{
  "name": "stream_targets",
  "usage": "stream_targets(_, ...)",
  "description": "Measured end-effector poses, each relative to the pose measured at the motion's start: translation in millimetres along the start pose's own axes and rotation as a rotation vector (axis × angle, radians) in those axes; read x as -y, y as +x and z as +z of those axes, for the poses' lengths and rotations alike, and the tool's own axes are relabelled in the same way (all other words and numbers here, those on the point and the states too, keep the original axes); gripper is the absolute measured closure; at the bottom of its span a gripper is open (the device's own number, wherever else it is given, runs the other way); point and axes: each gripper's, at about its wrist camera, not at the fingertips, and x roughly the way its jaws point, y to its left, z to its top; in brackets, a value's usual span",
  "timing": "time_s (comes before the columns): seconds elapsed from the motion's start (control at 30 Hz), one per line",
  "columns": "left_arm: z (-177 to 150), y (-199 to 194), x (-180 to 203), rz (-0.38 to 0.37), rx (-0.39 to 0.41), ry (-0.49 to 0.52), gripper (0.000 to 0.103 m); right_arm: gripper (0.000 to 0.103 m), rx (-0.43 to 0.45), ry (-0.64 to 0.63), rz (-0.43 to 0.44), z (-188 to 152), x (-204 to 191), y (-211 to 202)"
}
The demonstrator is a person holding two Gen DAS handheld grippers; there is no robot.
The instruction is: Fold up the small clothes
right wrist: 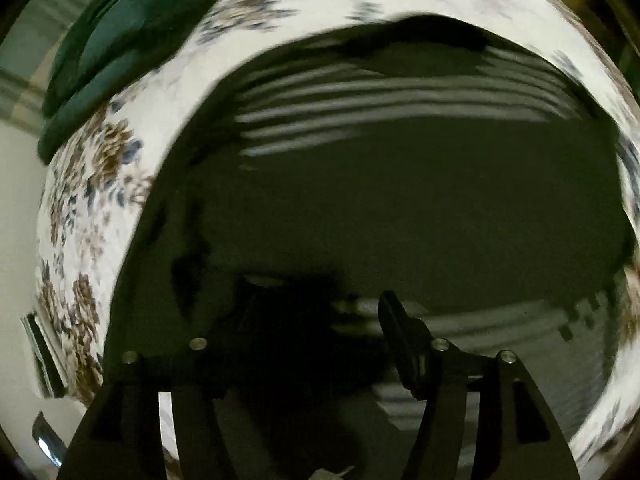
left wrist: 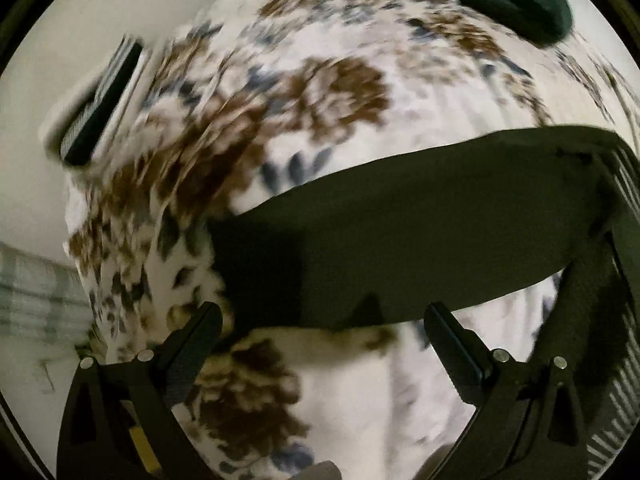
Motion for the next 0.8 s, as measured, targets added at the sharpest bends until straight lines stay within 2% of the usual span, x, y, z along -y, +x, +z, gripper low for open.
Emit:
stream_targets(0.13, 3.5, 17.9, -51.2, -0.083, -0.066, -0.184, 0.000, 0.035, 0.025, 0.069, -0.056, -25.1, 46.0, 1.9)
stream_targets(0.17, 4.2, 26.0, -69.0, -0.111, -0.083, -0.266, 0.000, 0.034, 0.020, 0.084, -0.074, -27.4, 53.3, 5.3)
stream_targets(0.27, 3.4, 49.3, -98.9, -0.167, -0.123, -0.420, 0.001, 0.034, -0.008, 0.143, -0.089, -35.7, 68.7, 21.1)
stream_targets(0.4, 6.0, 85.7, -102.9, -0.183, -0.161, -0.469, 0.002, 0.034, -0.026, 0.116, -0.114, -38.7, 58.9, 35.9)
stream_targets(0.43, 7.6, 94.7, -98.9, -0.199, -0.174, -0.469, 0.007, 0.034, -0.034, 0.102, -0.115, -37.9, 54.0, 39.6)
stream_targets(0.5, 12.6, 101.5, -87.0, -0.205, -0.175, -0.457, 0.010, 0.034, -0.038, 0.079, -0.118, -34.9, 47.7, 42.3)
stream_targets(0.57, 19.1, 91.4, -72.0, -0.180, -0.106, -0.399, 0.036, 0.034, -0.030, 0.053, -0.126, -29.7, 41.0, 42.2)
stream_targets(0.63, 23.1, 76.6, -55.2, -0.123, -0.051, -0.329, 0.085, 0.034, -0.023, 0.035, -0.118, -23.8, 37.0, 39.9)
stream_targets(0.67, 23.8, 72.2, -52.2, -0.103, -0.039, -0.321, 0.096, 0.034, -0.020, 0.028, -0.113, -21.1, 35.4, 38.7)
stream_targets(0.7, 24.2, 65.1, -50.4, -0.096, -0.020, -0.318, 0.100, 0.034, -0.018, 0.019, -0.110, -18.5, 35.1, 36.5)
stream_targets(0.8, 30.2, 34.5, -43.7, -0.072, 0.046, -0.304, 0.100, 0.034, 0.000, -0.009, -0.119, -13.2, 40.3, 26.5)
